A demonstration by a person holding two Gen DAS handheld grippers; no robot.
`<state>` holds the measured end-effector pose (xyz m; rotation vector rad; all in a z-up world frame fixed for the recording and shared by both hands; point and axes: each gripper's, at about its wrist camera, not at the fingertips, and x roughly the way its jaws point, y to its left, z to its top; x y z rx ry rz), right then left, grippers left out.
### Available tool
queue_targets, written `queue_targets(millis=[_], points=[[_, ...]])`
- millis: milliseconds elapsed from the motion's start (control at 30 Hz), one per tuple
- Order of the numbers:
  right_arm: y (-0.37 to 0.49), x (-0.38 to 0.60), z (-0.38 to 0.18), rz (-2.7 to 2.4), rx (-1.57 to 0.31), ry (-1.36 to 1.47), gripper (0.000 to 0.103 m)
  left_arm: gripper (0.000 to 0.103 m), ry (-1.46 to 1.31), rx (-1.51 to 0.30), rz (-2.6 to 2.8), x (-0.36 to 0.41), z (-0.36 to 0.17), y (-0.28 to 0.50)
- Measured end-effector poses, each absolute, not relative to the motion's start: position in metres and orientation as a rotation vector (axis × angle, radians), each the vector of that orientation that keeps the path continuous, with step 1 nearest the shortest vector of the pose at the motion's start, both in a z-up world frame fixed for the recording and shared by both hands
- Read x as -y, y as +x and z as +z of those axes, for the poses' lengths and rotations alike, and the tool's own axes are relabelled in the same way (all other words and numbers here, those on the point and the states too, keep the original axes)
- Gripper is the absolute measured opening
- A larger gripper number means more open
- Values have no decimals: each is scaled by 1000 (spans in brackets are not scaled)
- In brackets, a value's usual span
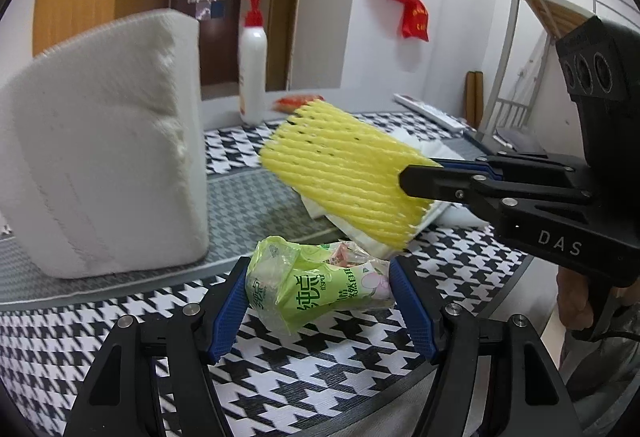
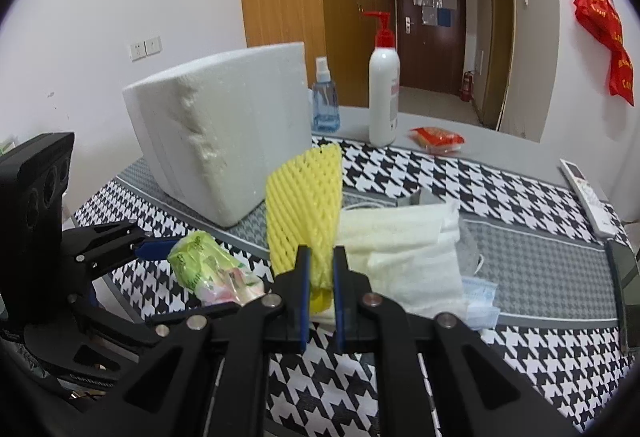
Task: Organize soft objects
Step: 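Grasp the yellow foam net with the right gripper and lift it, then carry the snack bag and yellow net up toward the white foam box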
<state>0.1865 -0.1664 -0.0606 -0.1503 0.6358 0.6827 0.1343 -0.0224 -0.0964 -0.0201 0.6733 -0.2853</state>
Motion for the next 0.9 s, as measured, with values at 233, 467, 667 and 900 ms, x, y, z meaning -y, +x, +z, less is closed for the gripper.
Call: queue_targets(millis=[233, 467, 667, 900], points=[[175, 169, -49, 680, -597, -147, 13, 70, -22, -644, -251, 12, -85, 120], [162, 172, -41, 663, -571, -141, 13, 70, -4, -609, -231, 10, -71, 104], [151, 176, -33, 655, -547, -131, 13, 70, 1, -575, -203, 7, -59, 89], [134, 181, -24, 645, -511, -133, 13, 70, 10, -531, -193, 10, -50, 68]])
